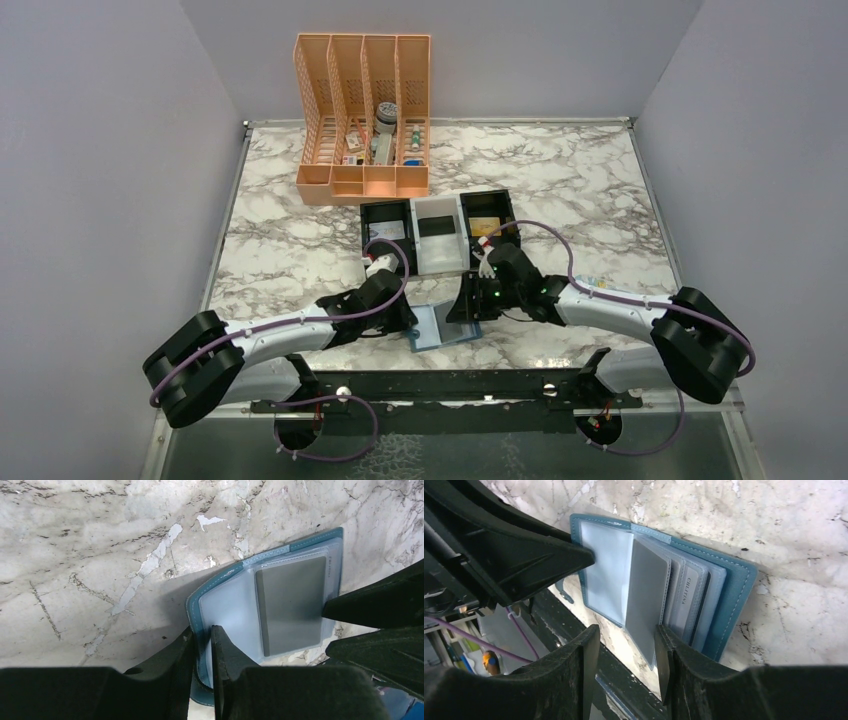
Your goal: Take the credit cards out of the card holder
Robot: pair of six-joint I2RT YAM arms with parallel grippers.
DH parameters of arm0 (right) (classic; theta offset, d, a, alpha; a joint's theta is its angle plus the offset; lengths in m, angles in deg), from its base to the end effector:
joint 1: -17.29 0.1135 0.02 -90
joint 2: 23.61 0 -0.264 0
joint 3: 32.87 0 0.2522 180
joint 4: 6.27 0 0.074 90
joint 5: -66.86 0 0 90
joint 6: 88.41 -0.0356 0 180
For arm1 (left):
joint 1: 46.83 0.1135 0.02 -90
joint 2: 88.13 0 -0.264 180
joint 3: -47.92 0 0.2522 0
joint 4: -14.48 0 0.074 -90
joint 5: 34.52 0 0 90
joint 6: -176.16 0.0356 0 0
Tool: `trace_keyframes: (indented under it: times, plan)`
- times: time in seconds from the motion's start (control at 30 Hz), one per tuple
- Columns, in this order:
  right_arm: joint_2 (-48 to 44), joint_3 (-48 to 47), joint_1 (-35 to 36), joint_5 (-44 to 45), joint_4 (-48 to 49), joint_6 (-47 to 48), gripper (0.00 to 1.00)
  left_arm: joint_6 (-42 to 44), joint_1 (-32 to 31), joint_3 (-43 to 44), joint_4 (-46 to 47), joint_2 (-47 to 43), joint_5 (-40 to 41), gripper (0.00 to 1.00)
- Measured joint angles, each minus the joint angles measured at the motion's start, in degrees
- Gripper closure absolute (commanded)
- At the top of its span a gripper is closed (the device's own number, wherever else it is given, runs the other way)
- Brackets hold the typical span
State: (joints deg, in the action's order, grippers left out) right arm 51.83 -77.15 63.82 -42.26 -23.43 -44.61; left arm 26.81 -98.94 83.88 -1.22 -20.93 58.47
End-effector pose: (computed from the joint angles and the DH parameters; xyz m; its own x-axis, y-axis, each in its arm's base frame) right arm 0.1574 0.1829 0.1581 -0.9587 -0.0201 -0.2837 -0.2075 0.7317 0.6493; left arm 0.1293 -0.1631 0.1460 -0.8880 -0.2579 -0.3809 0.0046 0.8230 -0.5680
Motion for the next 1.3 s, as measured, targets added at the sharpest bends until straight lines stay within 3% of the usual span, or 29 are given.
trace_keyframes:
  times: [1.0,1.13,1.3]
  plan:
    - [3.9,-0.1,-0.1,-13.0,12.6,-1.5,0.55,0.2,0.0,0.8,0.5,0.9,-1.0,0.82]
    - [8.2,-1.6,-0.1,-16.9,15.6,-1.5,0.55,0.1,0.0,0.8,0.5,0.8,-1.0,0.78]
    - [10.2,-2.1,-0.1,-19.9,18.2,-1.7,0.46,-0.2,0.0,0.8,-0.7,-1.2,-0.9,0.69]
